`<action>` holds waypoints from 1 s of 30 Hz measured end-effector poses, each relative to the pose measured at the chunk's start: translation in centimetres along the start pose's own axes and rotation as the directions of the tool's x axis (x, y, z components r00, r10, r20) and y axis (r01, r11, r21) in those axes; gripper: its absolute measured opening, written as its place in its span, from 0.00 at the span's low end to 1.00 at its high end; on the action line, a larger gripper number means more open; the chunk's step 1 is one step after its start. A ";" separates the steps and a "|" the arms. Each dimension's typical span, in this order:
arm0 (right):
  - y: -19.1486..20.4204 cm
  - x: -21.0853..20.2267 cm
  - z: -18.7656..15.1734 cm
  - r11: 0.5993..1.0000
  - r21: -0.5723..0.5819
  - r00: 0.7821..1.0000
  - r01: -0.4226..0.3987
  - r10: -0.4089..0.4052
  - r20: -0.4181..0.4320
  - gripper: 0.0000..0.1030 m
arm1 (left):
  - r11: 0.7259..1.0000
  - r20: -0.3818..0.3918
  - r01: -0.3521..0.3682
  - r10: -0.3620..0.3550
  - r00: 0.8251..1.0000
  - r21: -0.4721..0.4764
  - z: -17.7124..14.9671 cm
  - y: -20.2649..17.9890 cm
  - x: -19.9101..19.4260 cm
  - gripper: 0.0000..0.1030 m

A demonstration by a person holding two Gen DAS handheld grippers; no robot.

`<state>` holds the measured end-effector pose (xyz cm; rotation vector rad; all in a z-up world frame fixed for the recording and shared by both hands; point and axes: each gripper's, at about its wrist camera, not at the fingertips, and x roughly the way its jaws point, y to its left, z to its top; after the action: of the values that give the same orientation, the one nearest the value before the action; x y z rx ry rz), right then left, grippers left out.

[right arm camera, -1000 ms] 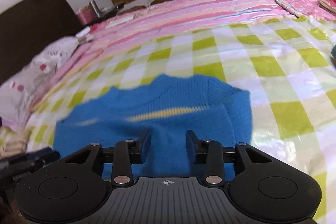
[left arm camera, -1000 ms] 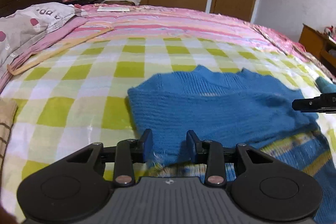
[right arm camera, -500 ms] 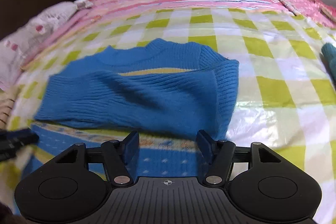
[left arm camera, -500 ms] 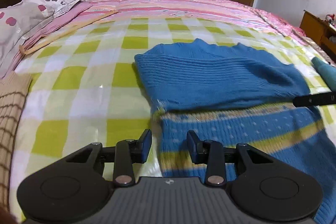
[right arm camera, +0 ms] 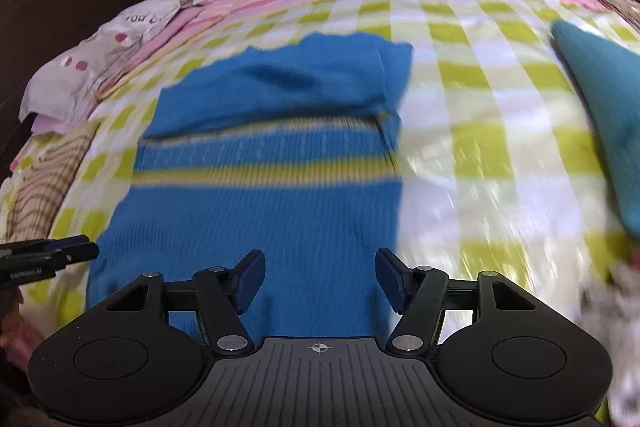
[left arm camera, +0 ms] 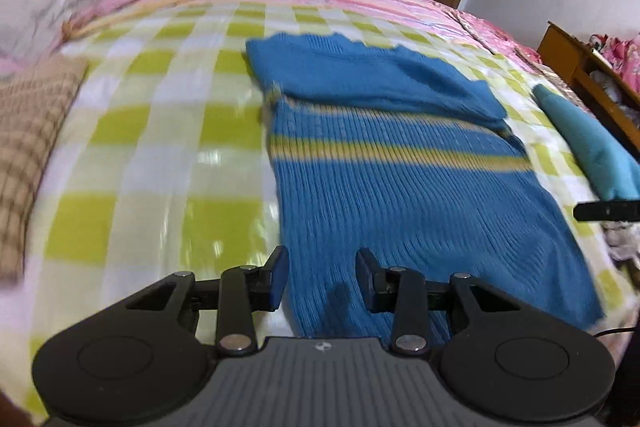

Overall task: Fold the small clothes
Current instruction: 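Grasp the ribbed hem of the sweater with the left tool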

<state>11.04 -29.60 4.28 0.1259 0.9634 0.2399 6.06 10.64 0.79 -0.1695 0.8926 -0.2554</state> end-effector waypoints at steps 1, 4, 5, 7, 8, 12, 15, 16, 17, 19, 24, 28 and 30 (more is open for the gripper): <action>-0.2 -0.6 -0.9 1.000 0.008 1.000 0.000 0.001 -0.009 0.60 | 1.000 -0.013 0.008 -0.008 1.000 -0.009 -0.6 -0.1 -0.2 0.40; -0.6 -1.3 -3.1 1.000 0.025 0.999 0.008 -0.006 -0.053 0.60 | 1.000 -0.036 0.011 -0.011 0.999 -0.014 -2.1 -0.5 -0.4 0.40; -0.7 -1.4 -3.7 1.000 0.030 0.998 0.007 -0.005 -0.065 0.60 | 1.000 -0.042 0.013 -0.013 0.999 -0.017 -2.6 -0.6 -0.4 0.40; -0.9 -1.5 -5.0 0.999 0.053 0.995 -0.009 0.014 -0.094 0.60 | 0.999 -0.059 0.025 -0.027 0.998 -0.038 -3.3 -0.8 -0.3 0.40; -0.9 -1.4 -5.5 0.998 0.066 0.994 -0.017 0.024 -0.107 0.60 | 0.998 -0.060 0.031 -0.034 0.998 -0.047 -3.6 -0.9 -0.3 0.40; -0.7 -0.9 -7.0 0.997 0.074 0.991 -0.025 0.035 -0.128 0.60 | 0.998 -0.059 0.035 -0.038 0.998 -0.053 -4.2 -1.3 -0.7 0.40; -0.5 -0.3 -7.4 0.996 0.083 0.992 -0.018 0.028 -0.119 0.62 | 0.998 -0.059 0.030 -0.033 0.998 -0.061 -4.4 -1.6 -0.8 0.40; -0.4 -0.4 -7.4 0.996 0.083 0.993 -0.019 0.028 -0.112 0.61 | 0.998 -0.058 0.028 -0.031 0.998 -0.056 -4.5 -1.8 -0.8 0.40; -0.3 -0.3 -7.4 0.997 0.080 0.994 -0.019 0.028 -0.109 0.61 | 0.998 -0.058 0.034 -0.038 0.998 -0.055 -4.5 -2.0 -0.8 0.40; 0.0 -0.2 -7.3 0.998 0.063 0.994 -0.009 0.016 -0.111 0.50 | 0.997 -0.059 0.056 -0.059 0.997 -0.052 -4.5 -2.4 -0.8 0.38; -1.3 -1.1 -7.0 0.998 0.068 0.993 0.012 -0.004 -0.122 0.12 | 0.998 -0.040 0.059 -0.060 0.997 -0.031 -4.5 -2.8 -1.5 0.15; -3.5 -3.1 -6.7 0.993 0.081 0.993 0.084 -0.077 -0.086 0.12 | 0.999 -0.030 0.005 -0.006 1.000 -0.041 -4.3 -1.9 -2.3 0.14; -4.3 -3.7 -6.7 0.988 0.087 0.990 0.126 -0.120 -0.069 0.12 | 0.998 -0.032 -0.045 0.043 0.999 -0.049 -4.2 -1.2 -2.5 0.14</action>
<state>4.15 -34.70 2.52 0.1427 1.0422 0.0866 1.07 10.03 0.33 -0.1927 0.9330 -0.1954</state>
